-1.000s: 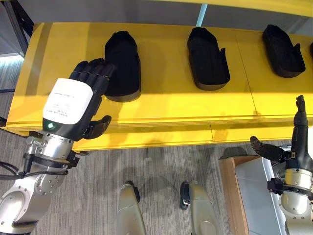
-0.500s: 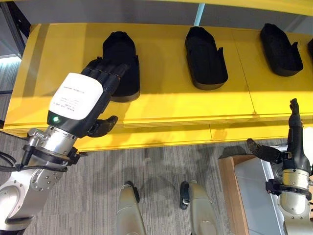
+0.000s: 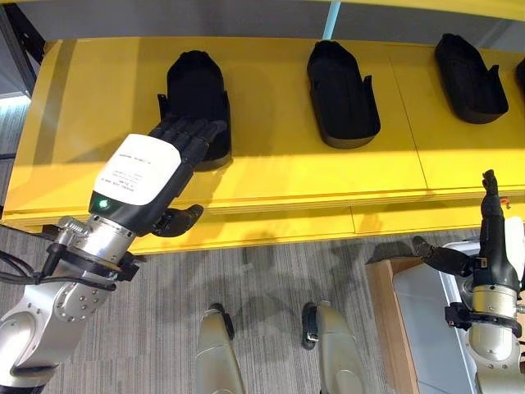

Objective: Move parts from the plastic box to the shelf.

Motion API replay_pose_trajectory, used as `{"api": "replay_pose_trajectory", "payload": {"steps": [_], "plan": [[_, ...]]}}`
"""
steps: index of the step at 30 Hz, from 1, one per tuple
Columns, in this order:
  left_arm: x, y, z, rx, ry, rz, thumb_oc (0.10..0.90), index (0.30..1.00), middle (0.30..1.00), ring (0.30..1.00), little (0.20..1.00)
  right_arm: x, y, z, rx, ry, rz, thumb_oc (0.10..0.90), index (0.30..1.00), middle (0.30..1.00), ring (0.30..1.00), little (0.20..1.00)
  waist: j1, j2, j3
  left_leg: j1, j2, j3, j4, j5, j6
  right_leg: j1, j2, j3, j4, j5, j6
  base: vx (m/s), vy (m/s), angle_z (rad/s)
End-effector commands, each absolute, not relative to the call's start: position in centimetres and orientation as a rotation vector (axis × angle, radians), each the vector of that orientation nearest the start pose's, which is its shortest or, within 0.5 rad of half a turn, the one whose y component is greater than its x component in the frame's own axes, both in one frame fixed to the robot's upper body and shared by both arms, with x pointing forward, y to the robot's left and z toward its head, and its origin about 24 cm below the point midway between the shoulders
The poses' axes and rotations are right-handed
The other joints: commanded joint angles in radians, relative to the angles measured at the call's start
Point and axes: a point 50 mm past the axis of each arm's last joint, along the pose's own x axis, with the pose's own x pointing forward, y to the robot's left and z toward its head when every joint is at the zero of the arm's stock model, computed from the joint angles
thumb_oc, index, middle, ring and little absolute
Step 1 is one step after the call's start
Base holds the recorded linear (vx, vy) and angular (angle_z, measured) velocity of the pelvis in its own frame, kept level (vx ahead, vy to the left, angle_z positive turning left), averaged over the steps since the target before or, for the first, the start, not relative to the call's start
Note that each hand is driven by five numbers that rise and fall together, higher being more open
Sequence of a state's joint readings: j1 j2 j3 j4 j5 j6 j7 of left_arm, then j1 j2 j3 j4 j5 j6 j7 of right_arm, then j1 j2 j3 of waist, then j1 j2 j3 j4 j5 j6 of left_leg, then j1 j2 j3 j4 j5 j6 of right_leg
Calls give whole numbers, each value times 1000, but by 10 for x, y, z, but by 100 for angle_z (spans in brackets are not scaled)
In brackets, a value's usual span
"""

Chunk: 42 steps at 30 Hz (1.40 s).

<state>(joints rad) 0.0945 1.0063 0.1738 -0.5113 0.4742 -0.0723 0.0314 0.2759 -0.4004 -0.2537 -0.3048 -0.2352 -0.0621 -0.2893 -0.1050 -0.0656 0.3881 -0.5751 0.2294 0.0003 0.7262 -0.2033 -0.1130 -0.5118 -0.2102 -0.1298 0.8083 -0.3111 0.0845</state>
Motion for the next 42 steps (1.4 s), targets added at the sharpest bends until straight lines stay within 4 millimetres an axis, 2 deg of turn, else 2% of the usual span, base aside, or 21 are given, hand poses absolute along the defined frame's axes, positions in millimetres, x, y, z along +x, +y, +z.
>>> {"api": "replay_pose_trajectory", "payload": {"steps": [1, 17, 27, 42], "plan": [[212, 214, 241, 1415, -770, -15, 900, 1000, 1000, 1000, 1000, 187, -286, 152, -759, -431, -564, 900, 1000, 1000, 1000, 1000, -15, 13, -2, 59, 68, -19, -48, 32, -16, 82, -3, 35, -58, -2, 4, 0, 0, 0], [214, 206, 234, 1356, -751, -92, 900, 1000, 1000, 1000, 1000, 184, -286, 152, -787, -422, -556, 900, 1000, 1000, 1000, 1000, -22, 12, 29, 59, 65, -11, -40, 30, -12, 65, -7, 44, -41, -5, 2, -3, 0, -2], [217, 193, 235, 1306, -788, -158, 900, 1000, 1000, 1000, 1000, 182, -285, 155, -801, -431, -550, 900, 1000, 1000, 1000, 1000, -28, 8, 44, 54, 59, -8, -33, 35, -8, 49, -8, 52, -27, 2, 0, 0, 0, 0], [219, 196, 229, 1275, -746, -170, 900, 1000, 1000, 1000, 1000, 183, -285, 155, -809, -426, -537, 900, 1000, 1000, 1000, 1000, -25, 5, 69, 50, 60, -9, -20, 36, -5, 38, -6, 59, -12, 1, -3, -19, 2, -2]]}}
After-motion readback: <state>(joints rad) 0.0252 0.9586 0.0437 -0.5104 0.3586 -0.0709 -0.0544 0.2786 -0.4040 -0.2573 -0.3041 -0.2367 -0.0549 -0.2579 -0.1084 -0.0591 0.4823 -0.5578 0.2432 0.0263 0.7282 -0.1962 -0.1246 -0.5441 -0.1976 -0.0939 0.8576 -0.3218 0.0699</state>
